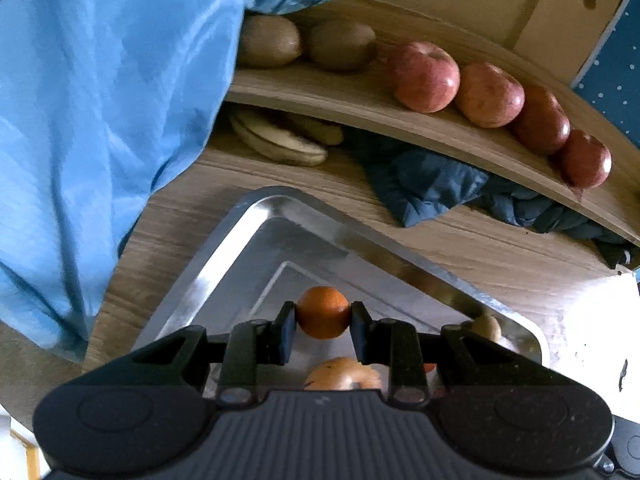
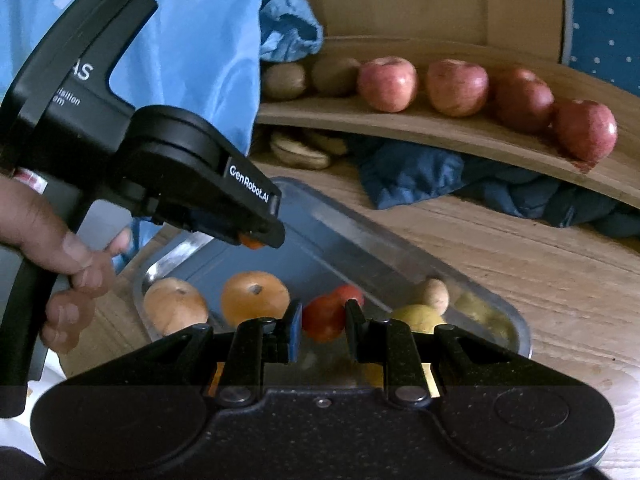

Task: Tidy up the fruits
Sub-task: 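Carry the held orange and cherry tomato over the steel tray with both grippers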

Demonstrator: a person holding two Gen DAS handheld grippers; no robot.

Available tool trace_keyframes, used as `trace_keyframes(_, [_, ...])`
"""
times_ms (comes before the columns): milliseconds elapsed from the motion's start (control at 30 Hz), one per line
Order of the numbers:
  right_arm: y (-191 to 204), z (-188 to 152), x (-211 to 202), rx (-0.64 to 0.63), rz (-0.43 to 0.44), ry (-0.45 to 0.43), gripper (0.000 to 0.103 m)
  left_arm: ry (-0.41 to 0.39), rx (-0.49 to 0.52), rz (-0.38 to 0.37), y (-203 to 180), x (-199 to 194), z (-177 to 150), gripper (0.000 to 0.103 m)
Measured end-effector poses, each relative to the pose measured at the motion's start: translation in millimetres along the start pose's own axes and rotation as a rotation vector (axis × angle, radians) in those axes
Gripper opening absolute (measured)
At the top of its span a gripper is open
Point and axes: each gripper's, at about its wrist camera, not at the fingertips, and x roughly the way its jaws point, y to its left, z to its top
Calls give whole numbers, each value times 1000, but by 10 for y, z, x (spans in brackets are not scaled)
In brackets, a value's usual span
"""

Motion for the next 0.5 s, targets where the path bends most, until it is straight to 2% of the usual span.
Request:
trace_keyframes(333, [96, -13, 62, -1, 0, 34, 24, 0, -36, 54, 136, -3, -59, 31])
trace_keyframes(500, [124, -21, 94, -7, -7, 50, 24, 7, -42, 53, 158, 11, -82, 31])
